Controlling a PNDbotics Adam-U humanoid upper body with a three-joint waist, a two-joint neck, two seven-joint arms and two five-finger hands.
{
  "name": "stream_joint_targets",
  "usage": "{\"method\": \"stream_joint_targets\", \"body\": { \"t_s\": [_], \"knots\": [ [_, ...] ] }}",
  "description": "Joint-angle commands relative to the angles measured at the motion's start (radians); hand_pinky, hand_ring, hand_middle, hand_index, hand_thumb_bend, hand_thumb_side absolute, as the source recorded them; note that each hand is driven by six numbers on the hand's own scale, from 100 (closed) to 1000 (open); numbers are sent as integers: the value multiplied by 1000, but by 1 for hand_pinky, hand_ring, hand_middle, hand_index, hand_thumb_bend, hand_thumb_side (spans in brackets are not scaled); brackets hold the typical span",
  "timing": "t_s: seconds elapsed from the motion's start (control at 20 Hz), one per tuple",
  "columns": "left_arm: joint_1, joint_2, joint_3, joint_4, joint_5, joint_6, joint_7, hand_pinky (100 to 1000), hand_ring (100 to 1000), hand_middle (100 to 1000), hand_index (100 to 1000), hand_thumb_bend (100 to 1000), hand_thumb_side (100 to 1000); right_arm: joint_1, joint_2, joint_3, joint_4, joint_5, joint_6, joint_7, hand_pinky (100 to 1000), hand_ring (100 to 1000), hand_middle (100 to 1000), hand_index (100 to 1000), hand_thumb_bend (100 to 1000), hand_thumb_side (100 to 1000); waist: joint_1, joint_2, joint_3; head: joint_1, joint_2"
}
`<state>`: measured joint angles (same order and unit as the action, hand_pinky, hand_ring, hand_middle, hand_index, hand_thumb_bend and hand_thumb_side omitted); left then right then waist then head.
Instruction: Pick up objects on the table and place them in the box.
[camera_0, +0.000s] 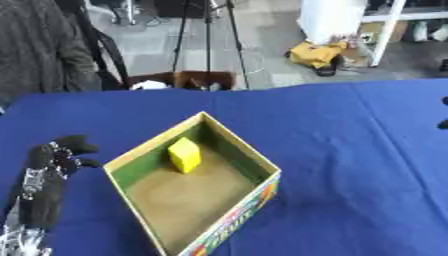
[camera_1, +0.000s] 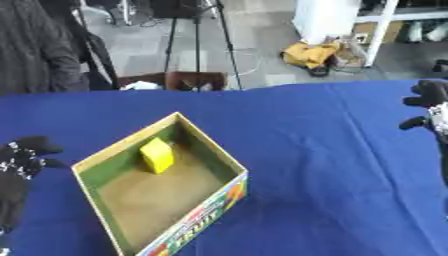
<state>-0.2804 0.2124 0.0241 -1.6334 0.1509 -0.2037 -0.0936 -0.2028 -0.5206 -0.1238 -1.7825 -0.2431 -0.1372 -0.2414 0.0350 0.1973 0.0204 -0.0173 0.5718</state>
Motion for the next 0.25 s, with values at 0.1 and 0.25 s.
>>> {"method": "stream_joint_targets", "body": {
  "t_s": [0.1, 0.25],
  "knots": [
    [-5, 20, 11, -10, -3, -1, 4, 591, 699, 566, 734, 813, 891, -6, -10, -13, -28, -5, 0, -4, 458, 703, 696, 750, 408, 670, -2, -11, 0, 11, 11],
    [2, 13, 11, -7, -2, 1, 5, 590, 694, 563, 733, 812, 897, 5, 22, -15, -21, -8, 4, 0, 461, 701, 692, 756, 399, 697, 5, -9, -1, 64, 99]
  ]
}}
